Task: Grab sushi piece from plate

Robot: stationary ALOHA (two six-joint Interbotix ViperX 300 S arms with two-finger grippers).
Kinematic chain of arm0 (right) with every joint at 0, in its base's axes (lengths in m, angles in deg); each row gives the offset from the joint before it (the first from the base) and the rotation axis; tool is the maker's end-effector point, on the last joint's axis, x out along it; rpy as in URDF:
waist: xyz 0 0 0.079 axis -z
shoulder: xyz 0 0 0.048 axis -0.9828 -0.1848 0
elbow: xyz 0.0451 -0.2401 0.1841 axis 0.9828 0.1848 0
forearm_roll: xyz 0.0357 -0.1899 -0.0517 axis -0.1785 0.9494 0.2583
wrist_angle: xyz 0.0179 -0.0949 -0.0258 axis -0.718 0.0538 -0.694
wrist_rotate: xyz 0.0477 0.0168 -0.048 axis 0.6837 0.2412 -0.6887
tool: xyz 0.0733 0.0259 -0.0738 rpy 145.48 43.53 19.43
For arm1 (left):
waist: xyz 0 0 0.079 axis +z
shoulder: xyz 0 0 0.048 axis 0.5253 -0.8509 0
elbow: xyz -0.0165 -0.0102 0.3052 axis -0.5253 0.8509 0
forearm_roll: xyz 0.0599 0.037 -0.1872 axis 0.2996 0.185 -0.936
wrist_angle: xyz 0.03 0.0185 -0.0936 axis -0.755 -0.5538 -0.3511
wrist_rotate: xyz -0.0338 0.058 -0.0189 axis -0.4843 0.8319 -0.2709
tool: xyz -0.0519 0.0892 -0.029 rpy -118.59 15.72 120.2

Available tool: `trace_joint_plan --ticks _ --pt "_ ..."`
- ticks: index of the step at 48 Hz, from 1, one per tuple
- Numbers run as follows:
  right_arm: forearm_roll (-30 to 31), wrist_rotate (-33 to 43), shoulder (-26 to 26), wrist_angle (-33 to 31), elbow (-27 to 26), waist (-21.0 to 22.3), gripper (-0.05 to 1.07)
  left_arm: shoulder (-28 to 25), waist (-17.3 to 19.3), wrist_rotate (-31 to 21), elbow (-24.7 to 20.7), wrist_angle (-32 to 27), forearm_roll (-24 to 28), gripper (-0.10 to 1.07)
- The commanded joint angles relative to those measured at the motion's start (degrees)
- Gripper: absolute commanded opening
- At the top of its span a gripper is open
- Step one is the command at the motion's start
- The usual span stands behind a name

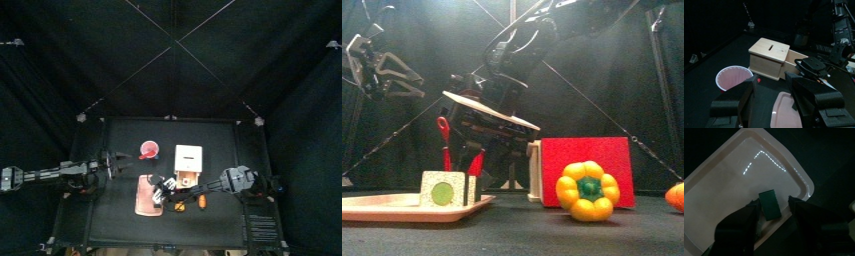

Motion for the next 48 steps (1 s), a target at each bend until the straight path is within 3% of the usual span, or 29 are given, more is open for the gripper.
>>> trace_joint_plan --ticks 1,18,48 --pt "-0.1 0.0 1.5 0.1 -0.6 0.4 0.77 -0.2 0.2 0.1 -0.6 0.5 -0.1 0.85" --pt "0.1 0.0 3.7 0.1 -1.2 0.4 0.58 -0.2 0.2 0.0 -0.6 0.5 -0.1 0.85" --pt "2.5 0.8 5.7 0.0 -1.3 -0.1 0.57 -0.2 0.2 -0.1 -0.6 0.5 0.0 0.85"
